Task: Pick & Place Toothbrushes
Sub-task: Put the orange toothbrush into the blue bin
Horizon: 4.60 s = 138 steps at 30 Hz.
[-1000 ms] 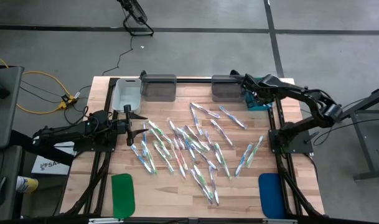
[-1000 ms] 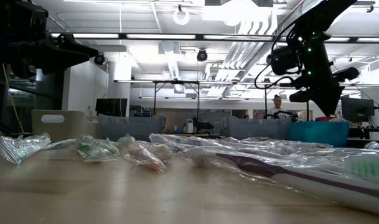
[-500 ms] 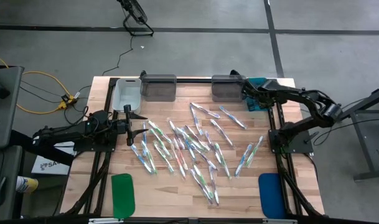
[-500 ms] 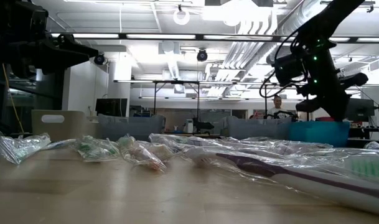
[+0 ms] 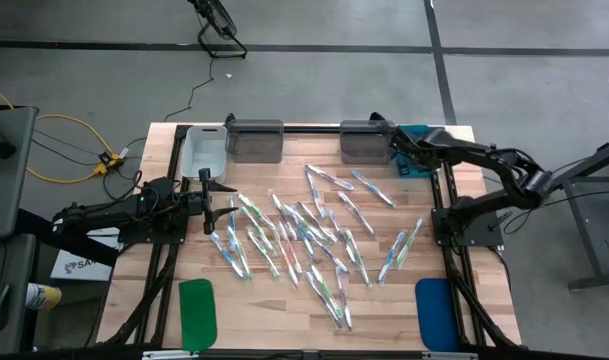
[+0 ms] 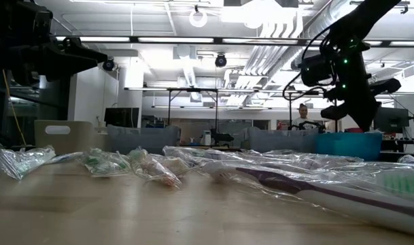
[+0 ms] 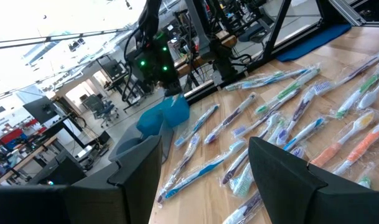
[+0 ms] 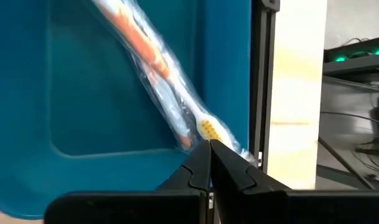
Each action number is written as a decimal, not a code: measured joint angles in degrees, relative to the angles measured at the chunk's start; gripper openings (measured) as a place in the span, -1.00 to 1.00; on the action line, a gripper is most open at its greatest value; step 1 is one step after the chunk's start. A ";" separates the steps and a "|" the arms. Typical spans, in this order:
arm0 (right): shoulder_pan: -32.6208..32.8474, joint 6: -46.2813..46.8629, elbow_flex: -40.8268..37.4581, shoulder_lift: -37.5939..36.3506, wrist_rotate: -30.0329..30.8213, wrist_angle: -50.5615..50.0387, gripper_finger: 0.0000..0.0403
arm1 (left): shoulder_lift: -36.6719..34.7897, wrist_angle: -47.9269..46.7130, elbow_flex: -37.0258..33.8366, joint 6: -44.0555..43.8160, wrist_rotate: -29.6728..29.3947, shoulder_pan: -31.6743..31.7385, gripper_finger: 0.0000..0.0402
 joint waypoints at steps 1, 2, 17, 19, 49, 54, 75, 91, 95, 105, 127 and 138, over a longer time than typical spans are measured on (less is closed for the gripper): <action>0.00 0.00 0.00 -0.69 0.02 0.23 -0.98 | -0.01 0.00 0.00 0.00 0.00 0.00 0.16; 0.00 -0.03 0.00 -1.47 -0.04 0.55 -0.98 | 0.01 0.00 0.00 -0.01 0.00 0.01 0.16; 8.59 -11.11 0.00 -12.17 -13.15 15.14 -0.68 | 0.00 0.00 0.00 -0.01 0.01 0.01 0.16; 11.18 -11.30 0.00 -12.16 -15.66 17.34 -0.56 | 0.01 0.00 0.00 -0.01 -0.01 0.00 0.16; 25.59 -13.38 0.00 -12.38 -9.90 16.80 -0.26 | -0.01 0.00 0.00 -0.01 -0.01 0.01 0.16; 25.59 -13.59 0.00 -12.38 -10.01 14.23 -0.26 | -0.01 0.00 0.00 -0.01 -0.01 -0.01 0.16; 33.13 -6.98 -13.56 -34.18 -9.39 20.85 -0.26 | 0.02 -0.92 0.33 0.01 -0.01 0.00 0.16; 44.15 -18.57 -21.64 -36.49 -10.75 41.87 -0.26 | 0.34 -1.20 0.60 -5.32 -2.47 -0.01 0.16; 46.70 -17.85 -22.56 -36.49 -10.43 44.67 -0.26 | 4.89 -3.91 3.43 -5.57 -2.88 -0.01 0.16; 48.81 -17.00 -22.72 -36.49 -10.14 45.95 -0.26 | 33.82 -1.27 12.81 3.25 6.11 -0.03 0.16; 48.78 -17.68 -22.73 -36.49 -10.54 45.82 -0.26 | 90.36 -23.33 50.41 32.94 19.80 -6.18 0.16; 48.76 -17.68 -22.77 -36.47 -10.54 45.71 -0.26 | 96.39 -26.04 57.67 35.62 7.54 -13.14 0.16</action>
